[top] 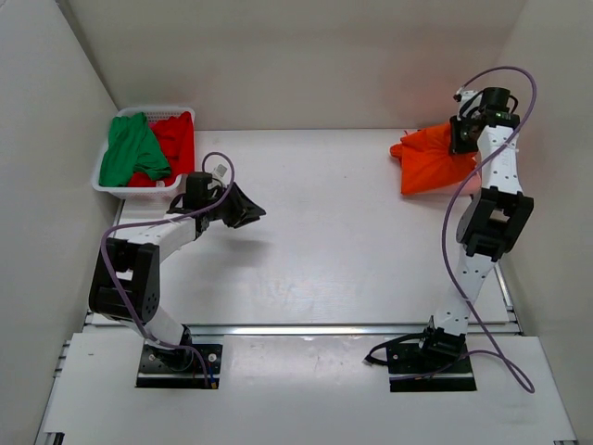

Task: Fold and stack the t-shirts
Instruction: Put the neatly folded tshirt into the corner of the board with the right arm

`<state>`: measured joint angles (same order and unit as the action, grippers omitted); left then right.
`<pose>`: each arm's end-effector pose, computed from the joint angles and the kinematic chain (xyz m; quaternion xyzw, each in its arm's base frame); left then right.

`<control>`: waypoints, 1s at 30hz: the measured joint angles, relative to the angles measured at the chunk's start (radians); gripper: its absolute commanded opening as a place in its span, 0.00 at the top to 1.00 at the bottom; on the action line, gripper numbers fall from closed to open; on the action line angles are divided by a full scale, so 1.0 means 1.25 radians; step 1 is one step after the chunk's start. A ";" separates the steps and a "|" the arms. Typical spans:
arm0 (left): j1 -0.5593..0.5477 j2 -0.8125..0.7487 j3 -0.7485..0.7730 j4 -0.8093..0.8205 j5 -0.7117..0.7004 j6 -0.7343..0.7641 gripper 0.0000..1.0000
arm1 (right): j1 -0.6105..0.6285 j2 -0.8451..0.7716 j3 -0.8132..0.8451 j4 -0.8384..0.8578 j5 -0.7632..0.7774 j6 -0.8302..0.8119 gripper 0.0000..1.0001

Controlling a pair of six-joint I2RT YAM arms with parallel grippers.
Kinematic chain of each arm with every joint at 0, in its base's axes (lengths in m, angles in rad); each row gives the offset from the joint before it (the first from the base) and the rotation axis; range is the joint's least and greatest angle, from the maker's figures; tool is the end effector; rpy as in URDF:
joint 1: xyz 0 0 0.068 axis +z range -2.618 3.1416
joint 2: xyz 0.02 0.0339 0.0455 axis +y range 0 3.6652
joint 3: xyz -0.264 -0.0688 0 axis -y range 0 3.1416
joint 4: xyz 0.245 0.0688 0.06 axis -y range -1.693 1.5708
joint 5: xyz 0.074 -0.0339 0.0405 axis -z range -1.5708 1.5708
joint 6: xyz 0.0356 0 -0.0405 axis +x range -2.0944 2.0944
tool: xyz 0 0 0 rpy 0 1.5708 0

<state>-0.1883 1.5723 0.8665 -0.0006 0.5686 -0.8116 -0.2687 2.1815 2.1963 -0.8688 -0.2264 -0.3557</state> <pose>0.3156 -0.0796 0.1967 -0.1554 0.8656 -0.4163 0.2307 0.4715 -0.1216 0.3115 -0.0800 0.9279 -0.0064 0.3642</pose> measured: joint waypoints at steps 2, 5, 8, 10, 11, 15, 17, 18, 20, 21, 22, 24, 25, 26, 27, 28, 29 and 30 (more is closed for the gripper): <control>-0.002 0.000 -0.006 0.000 0.000 0.000 0.56 | 0.004 0.022 0.000 0.017 0.022 -0.010 1.00; -0.004 0.000 -0.008 -0.002 0.000 0.002 0.56 | 0.011 0.054 0.000 0.054 0.053 -0.016 1.00; -0.008 -0.001 -0.009 -0.002 0.000 0.003 0.56 | 0.016 0.094 0.009 0.091 0.093 -0.024 1.00; -0.008 -0.001 -0.012 0.000 -0.001 0.005 0.57 | 0.021 0.130 0.031 0.112 0.119 -0.027 1.00; -0.009 -0.001 -0.015 0.000 -0.002 0.005 0.56 | 0.021 0.144 0.036 0.125 0.129 -0.027 1.00; -0.014 0.000 -0.024 -0.002 -0.005 0.008 0.56 | 0.022 0.190 0.040 0.170 0.196 -0.027 1.00; -0.019 0.001 -0.024 -0.002 -0.005 0.008 0.57 | 0.024 0.204 0.040 0.189 0.228 -0.026 1.00; -0.020 0.002 -0.024 -0.002 -0.005 0.008 0.56 | 0.027 0.209 0.039 0.200 0.245 -0.027 1.00; -0.025 0.007 -0.024 -0.002 -0.005 0.008 0.56 | 0.032 0.215 0.039 0.222 0.277 -0.027 1.00; -0.028 0.010 -0.024 -0.002 -0.006 0.008 0.56 | 0.032 0.218 0.039 0.233 0.289 -0.027 0.96; -0.030 0.012 -0.025 -0.002 -0.006 0.008 0.56 | 0.035 0.220 0.039 0.245 0.300 -0.027 0.91; -0.034 0.016 -0.025 -0.002 -0.006 0.008 0.56 | 0.039 0.227 0.039 0.265 0.323 -0.027 0.83; -0.035 0.017 -0.025 -0.002 -0.007 0.008 0.56 | 0.042 0.231 0.039 0.273 0.336 -0.024 0.74; -0.037 0.018 -0.025 -0.002 -0.008 0.008 0.55 | 0.044 0.235 0.039 0.283 0.351 -0.023 0.60; -0.038 0.018 -0.025 -0.003 -0.009 0.008 0.56 | 0.046 0.237 0.040 0.290 0.363 -0.021 0.51; -0.041 0.018 -0.025 -0.006 -0.010 0.009 0.54 | 0.047 0.238 0.040 0.295 0.371 -0.016 0.33; -0.042 0.018 -0.026 -0.010 -0.013 0.010 0.54 | 0.048 0.238 0.040 0.300 0.382 -0.012 0.16; -0.041 0.018 -0.026 -0.018 -0.019 0.013 0.45 | 0.049 0.238 0.040 0.307 0.394 -0.010 0.06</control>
<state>-0.2398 1.5948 0.8341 -0.0235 0.5449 -0.7952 -0.2070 2.4786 2.2459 -0.4847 0.2665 -0.3687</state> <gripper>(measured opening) 0.459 0.773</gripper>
